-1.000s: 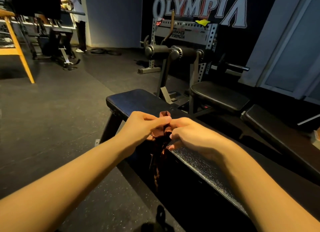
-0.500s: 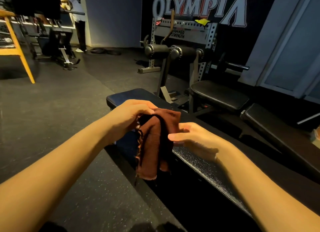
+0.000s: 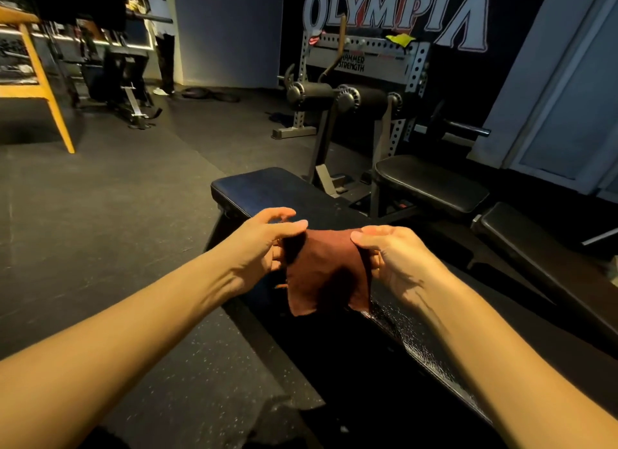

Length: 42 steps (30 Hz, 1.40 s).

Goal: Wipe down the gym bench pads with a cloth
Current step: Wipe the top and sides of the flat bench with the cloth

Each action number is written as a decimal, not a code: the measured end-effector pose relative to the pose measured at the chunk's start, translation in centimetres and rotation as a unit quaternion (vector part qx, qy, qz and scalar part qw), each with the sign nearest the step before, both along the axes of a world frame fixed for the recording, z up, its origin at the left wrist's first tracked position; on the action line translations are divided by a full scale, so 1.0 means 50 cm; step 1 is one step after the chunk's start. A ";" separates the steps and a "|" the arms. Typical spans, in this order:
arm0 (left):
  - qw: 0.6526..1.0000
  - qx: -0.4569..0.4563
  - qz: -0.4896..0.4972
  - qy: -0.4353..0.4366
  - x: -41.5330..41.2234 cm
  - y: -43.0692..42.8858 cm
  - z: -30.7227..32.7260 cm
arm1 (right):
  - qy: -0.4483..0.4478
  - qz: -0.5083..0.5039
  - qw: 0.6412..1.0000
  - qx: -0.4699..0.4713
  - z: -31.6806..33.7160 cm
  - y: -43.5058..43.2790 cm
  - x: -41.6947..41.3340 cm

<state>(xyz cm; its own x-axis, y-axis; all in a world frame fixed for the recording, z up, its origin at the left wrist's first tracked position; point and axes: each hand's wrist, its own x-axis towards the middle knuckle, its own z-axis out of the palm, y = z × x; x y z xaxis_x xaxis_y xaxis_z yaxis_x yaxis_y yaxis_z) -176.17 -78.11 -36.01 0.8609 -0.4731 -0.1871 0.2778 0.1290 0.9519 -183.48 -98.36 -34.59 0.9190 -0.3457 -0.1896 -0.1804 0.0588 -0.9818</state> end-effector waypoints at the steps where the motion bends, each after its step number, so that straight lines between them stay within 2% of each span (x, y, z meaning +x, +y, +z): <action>1: 0.999 0.022 -0.037 -0.002 -0.007 0.000 -0.001 | -0.017 -0.012 1.000 0.003 0.001 0.004 0.002; 3: 0.995 0.062 -0.073 -0.008 -0.010 -0.003 -0.005 | -0.037 -0.030 0.999 -0.001 0.007 0.008 0.003; 5: 0.997 0.063 -0.040 -0.021 -0.001 -0.001 -0.006 | -0.031 -0.025 0.999 -0.021 0.016 0.004 -0.003; 8: 0.994 0.085 -0.045 -0.058 0.007 0.009 0.001 | -0.031 0.065 0.997 -0.041 0.027 0.001 -0.016; 9: 0.989 0.105 -0.066 -0.083 0.004 0.012 0.004 | -0.032 0.089 0.989 -0.114 0.026 0.001 -0.017; 10: 0.981 0.134 -0.085 -0.114 -0.002 0.014 0.009 | -0.027 0.099 0.969 -0.226 0.024 0.001 -0.016; 12: 0.951 0.213 -0.101 -0.199 -0.010 0.013 0.013 | -0.015 0.095 0.903 -0.419 0.024 0.004 -0.013; 14: 0.912 0.282 -0.095 -0.282 -0.010 0.010 0.014 | -0.019 0.100 0.875 -0.474 0.032 0.008 -0.018; 15: 0.903 0.295 -0.086 -0.300 -0.009 0.011 0.017 | -0.017 0.108 0.870 -0.480 0.038 0.007 -0.021; 17: 0.907 0.293 -0.078 -0.294 -0.008 0.017 0.024 | -0.007 0.121 0.872 -0.474 0.047 0.001 -0.026; 20: 0.936 0.228 -0.092 -0.251 -0.013 0.019 0.024 | -0.006 0.102 0.925 -0.367 0.039 0.001 -0.026; 23: 0.937 0.226 -0.065 -0.257 -0.018 0.006 0.003 | -0.008 0.071 0.962 -0.262 0.026 0.019 -0.023; 27: 0.915 0.270 0.045 -0.295 -0.005 -0.015 -0.025 | -0.051 0.025 0.950 -0.309 0.009 0.041 -0.020; 29: 0.904 0.290 0.088 -0.300 -0.001 -0.017 -0.030 | -0.085 0.043 0.935 -0.343 -0.005 0.062 -0.023; 30: 0.908 0.290 0.095 -0.288 -0.002 -0.017 -0.031 | -0.101 0.064 0.928 -0.352 -0.013 0.074 -0.024; 32: 0.946 0.238 0.083 -0.205 -0.003 -0.011 -0.026 | -0.132 0.099 0.920 -0.356 -0.022 0.098 -0.027; 34: 0.988 0.134 0.040 -0.068 0.000 0.000 -0.014 | -0.145 0.115 0.906 -0.381 -0.021 0.111 -0.023; 36: 1.000 0.030 -0.009 0.003 0.007 0.013 -0.006 | -0.126 0.139 0.891 -0.414 -0.020 0.114 -0.009; 38: 0.999 0.023 -0.029 -0.004 0.019 0.027 -0.012 | -0.098 0.192 0.904 -0.370 -0.022 0.108 0.004; 40: 0.998 0.065 -0.019 -0.003 0.039 0.044 -0.033 | -0.083 0.243 0.926 -0.275 -0.029 0.097 0.009; 42: 0.996 0.091 0.008 0.019 0.070 0.060 -0.063 | -0.072 0.224 0.931 -0.278 -0.046 0.079 0.020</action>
<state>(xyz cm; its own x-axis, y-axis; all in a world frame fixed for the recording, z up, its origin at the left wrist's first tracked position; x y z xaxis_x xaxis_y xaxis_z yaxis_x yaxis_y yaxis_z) -172.65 -75.09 -39.16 0.8589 -0.4144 -0.3008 0.3131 -0.0399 0.9489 -182.45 -94.42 -36.90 0.9967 0.0704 0.0410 0.0716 -0.5158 -0.8537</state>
